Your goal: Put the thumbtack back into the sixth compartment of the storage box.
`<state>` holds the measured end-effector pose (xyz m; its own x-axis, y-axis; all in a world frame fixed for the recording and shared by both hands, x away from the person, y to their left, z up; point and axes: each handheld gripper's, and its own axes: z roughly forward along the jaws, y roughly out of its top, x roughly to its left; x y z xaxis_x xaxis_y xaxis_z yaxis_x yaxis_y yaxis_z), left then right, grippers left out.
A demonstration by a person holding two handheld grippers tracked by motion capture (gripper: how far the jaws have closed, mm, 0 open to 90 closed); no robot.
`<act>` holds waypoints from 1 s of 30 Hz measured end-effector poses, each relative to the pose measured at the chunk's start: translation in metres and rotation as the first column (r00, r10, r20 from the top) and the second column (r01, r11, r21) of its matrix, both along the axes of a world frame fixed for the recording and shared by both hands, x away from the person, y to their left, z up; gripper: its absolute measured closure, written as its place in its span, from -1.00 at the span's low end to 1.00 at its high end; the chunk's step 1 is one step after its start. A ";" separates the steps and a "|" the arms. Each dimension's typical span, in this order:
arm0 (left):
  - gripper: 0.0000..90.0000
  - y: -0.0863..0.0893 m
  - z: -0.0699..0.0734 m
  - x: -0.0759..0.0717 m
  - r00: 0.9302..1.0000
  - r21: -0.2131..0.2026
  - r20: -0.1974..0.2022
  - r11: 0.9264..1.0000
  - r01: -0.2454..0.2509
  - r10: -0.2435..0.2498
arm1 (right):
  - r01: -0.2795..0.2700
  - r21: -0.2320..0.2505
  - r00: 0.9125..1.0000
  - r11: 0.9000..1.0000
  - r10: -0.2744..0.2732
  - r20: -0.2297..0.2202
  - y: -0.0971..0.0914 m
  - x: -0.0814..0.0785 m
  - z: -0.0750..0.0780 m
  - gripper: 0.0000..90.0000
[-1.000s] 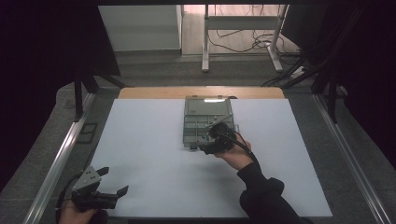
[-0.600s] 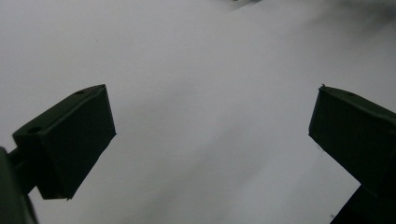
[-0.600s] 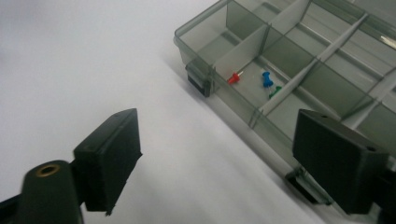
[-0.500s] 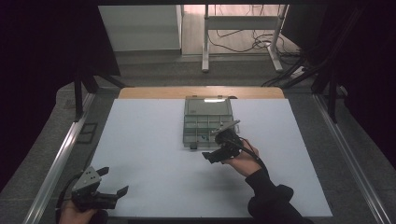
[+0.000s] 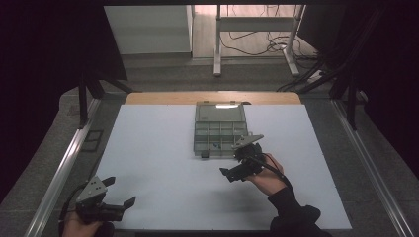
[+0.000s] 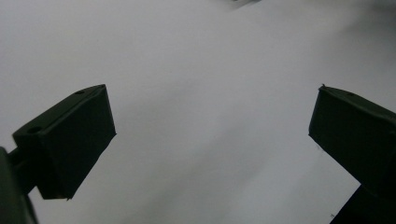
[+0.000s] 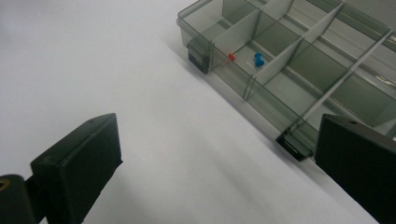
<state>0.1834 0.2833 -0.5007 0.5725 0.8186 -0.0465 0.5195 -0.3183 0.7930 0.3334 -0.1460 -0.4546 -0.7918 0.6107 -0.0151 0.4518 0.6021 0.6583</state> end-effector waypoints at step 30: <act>-0.99 0.000 0.000 0.000 1.000 -0.003 -0.004 1.000 -0.009 0.009 | 0.108 0.046 0.993 0.993 -0.110 0.046 -0.075 -0.050 -0.001 -1.00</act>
<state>0.1836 0.2834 -0.5007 0.5651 0.8235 -0.0512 0.5252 -0.3112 0.7920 0.2838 -0.2209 -0.4557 -0.7193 0.6944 -0.0230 0.4804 0.5210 0.7055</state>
